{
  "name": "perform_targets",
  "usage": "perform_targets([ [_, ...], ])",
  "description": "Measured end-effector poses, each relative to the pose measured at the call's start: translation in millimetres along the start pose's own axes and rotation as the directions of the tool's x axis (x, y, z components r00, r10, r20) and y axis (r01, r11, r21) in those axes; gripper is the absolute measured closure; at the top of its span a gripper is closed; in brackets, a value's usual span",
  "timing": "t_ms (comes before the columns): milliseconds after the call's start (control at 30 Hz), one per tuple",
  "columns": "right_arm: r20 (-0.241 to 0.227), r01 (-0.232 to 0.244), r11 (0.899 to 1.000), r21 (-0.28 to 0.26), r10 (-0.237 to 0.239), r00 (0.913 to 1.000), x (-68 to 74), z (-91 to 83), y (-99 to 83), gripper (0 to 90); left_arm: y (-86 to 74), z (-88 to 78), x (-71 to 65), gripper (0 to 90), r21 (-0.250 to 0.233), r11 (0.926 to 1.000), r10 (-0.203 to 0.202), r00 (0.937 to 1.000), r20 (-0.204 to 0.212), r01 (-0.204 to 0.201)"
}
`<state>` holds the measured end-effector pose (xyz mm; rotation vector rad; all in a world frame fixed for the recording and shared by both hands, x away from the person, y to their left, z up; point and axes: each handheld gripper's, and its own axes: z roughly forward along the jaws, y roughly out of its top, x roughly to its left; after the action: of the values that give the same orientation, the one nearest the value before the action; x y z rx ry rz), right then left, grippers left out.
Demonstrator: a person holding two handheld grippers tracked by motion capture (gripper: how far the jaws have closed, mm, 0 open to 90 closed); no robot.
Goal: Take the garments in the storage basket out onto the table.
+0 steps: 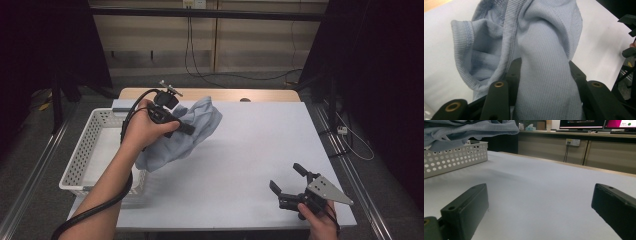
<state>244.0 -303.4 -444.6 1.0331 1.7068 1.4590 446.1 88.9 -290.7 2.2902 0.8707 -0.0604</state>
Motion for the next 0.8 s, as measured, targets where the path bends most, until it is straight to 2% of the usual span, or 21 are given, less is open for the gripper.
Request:
perform_targets([
  [267, -0.001, 0.003, 1.0, 0.002, -0.003, 1.0, 0.1, 0.0, 0.0, 0.6, -2.7, 7.0, -2.9, 56.8, -0.005, 1.0, 0.007, 0.9999, -0.01, -0.007],
  [800, -0.004, 0.004, 1.0, 0.005, -0.004, 1.0, 0.7, 0.2, 0.0, 0.6, -5.3, 18.1, -8.4, 56.7, -0.014, 0.9995, 0.028, 0.9996, -0.002, -0.028],
])
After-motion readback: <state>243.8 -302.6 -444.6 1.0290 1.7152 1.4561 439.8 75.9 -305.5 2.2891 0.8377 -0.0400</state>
